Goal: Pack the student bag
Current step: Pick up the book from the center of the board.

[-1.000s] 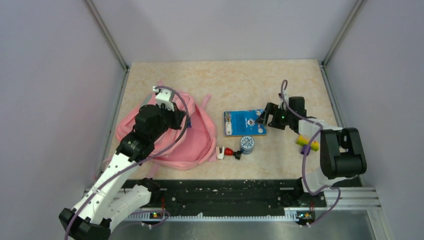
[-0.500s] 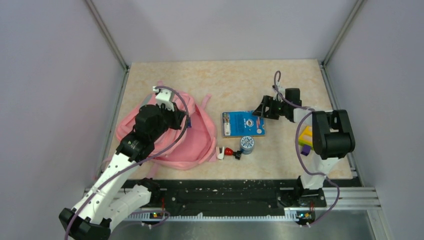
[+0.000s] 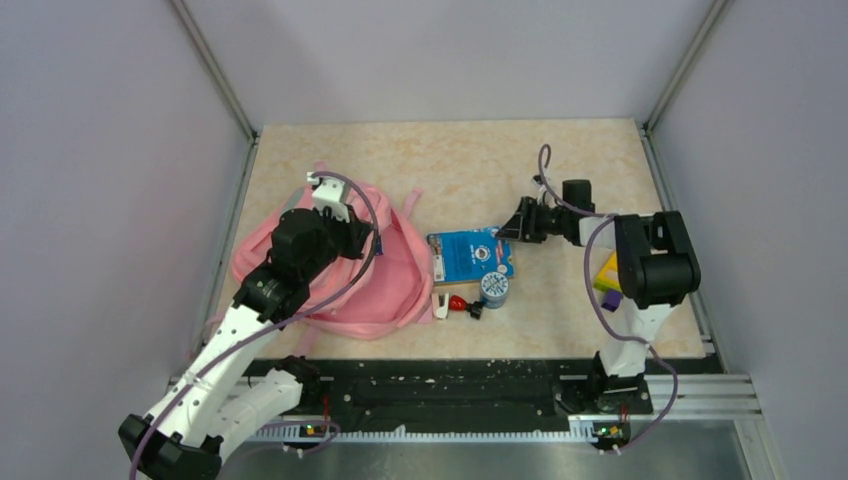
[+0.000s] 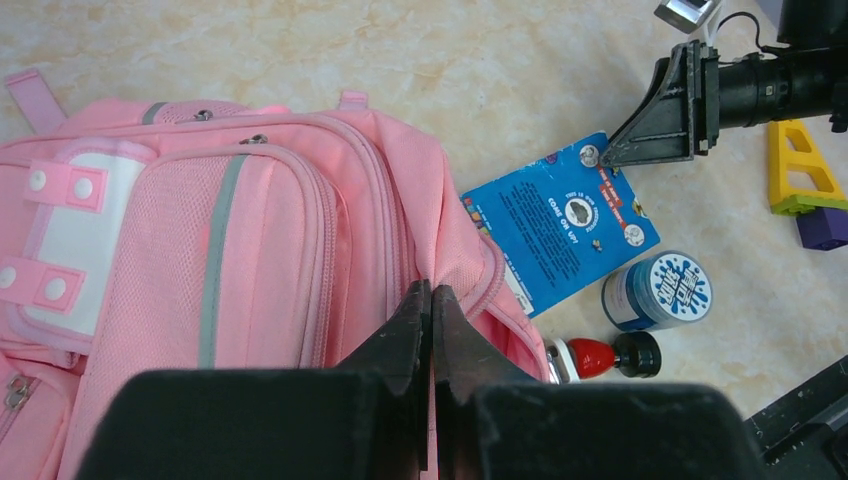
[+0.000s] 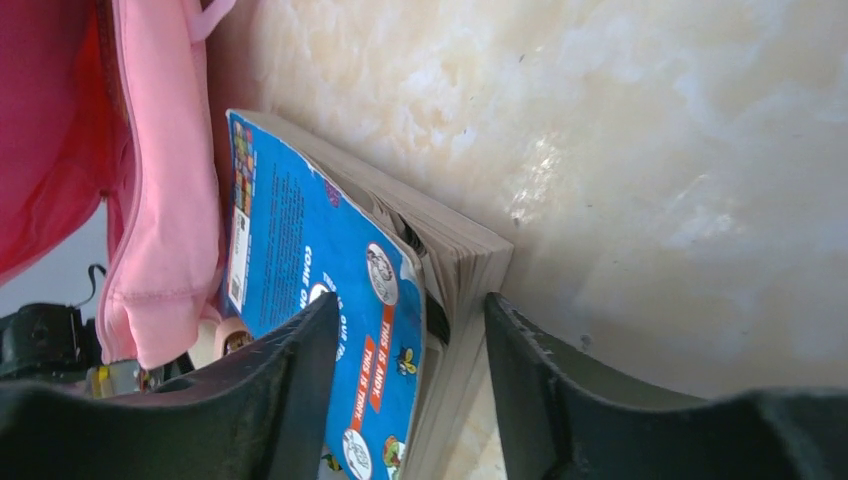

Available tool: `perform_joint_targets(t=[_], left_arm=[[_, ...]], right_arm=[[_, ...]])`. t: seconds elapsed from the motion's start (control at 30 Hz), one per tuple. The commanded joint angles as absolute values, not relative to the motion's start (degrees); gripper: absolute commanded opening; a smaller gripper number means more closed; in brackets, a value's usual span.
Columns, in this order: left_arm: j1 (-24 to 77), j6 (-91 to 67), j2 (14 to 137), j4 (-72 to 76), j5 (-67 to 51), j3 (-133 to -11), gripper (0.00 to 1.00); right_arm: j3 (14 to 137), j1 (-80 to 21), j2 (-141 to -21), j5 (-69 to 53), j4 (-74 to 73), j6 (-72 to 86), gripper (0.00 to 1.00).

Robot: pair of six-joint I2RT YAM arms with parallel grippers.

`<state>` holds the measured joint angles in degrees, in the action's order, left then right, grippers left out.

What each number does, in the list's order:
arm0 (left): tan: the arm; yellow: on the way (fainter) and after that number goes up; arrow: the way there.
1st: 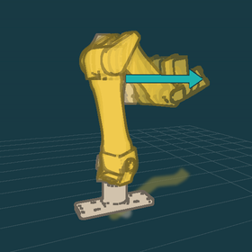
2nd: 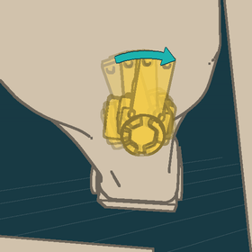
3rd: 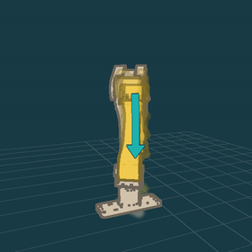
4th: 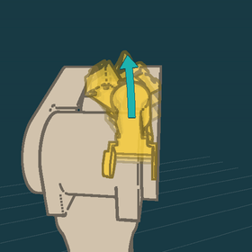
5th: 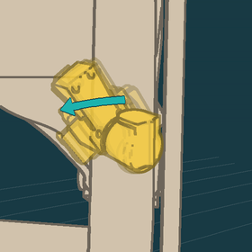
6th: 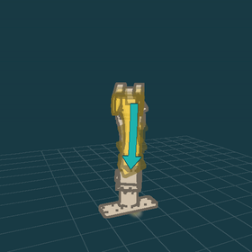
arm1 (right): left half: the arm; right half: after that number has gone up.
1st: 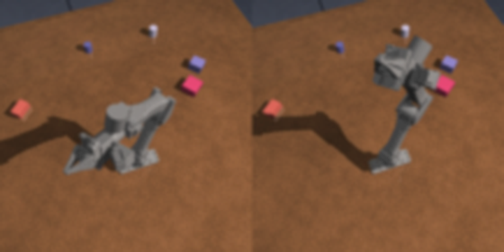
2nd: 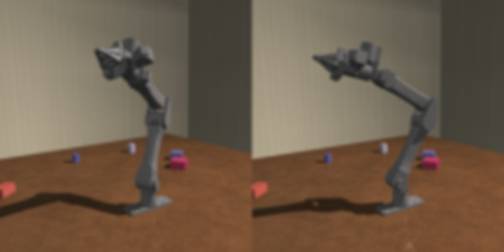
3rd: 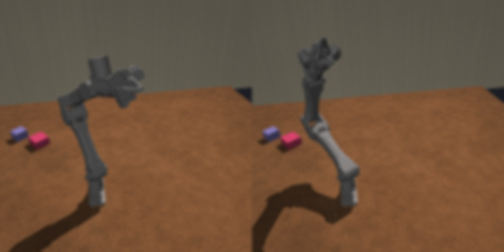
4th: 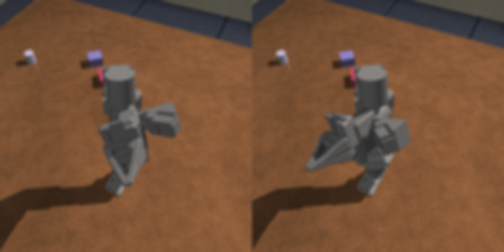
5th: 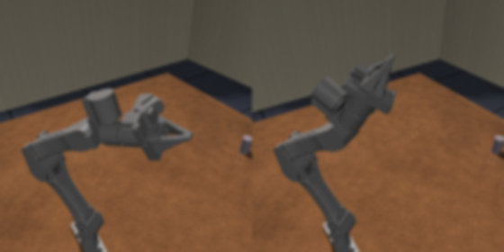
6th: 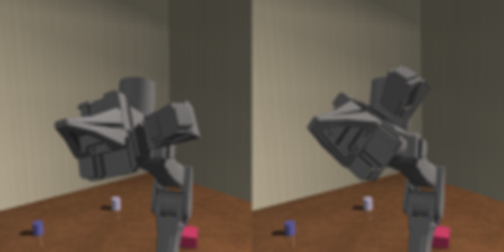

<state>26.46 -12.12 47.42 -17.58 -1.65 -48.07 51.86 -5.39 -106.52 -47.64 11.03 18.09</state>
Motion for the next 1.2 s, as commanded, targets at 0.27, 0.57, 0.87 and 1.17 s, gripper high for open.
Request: perform_joint_targets(t=[0.27, 0.57, 0.87, 1.17], left_arm=[[26.6, -12.7, 47.5, -11.5, -2.2, -48.3, 0.00], [26.6, -12.9, 47.9, -11.5, -2.4, -48.3, 0.00], [26.6, -12.6, 47.8, -11.6, -1.9, -48.3, 0.00], [26.7, -10.0, 47.9, -11.2, -4.0, -48.3, 0.27]], right_arm=[[56.9, -10.6, -111.0, -52.9, 12.4, 17.4, 0.49], [61.1, -15.6, -114.8, -48.9, 10.1, 15.8, 0.49], [58.4, -17.0, -109.3, -43.1, 15.6, 19.2, 0.00], [52.8, -17.0, -94.8, -36.3, 23.4, 24.3, 0.00]])
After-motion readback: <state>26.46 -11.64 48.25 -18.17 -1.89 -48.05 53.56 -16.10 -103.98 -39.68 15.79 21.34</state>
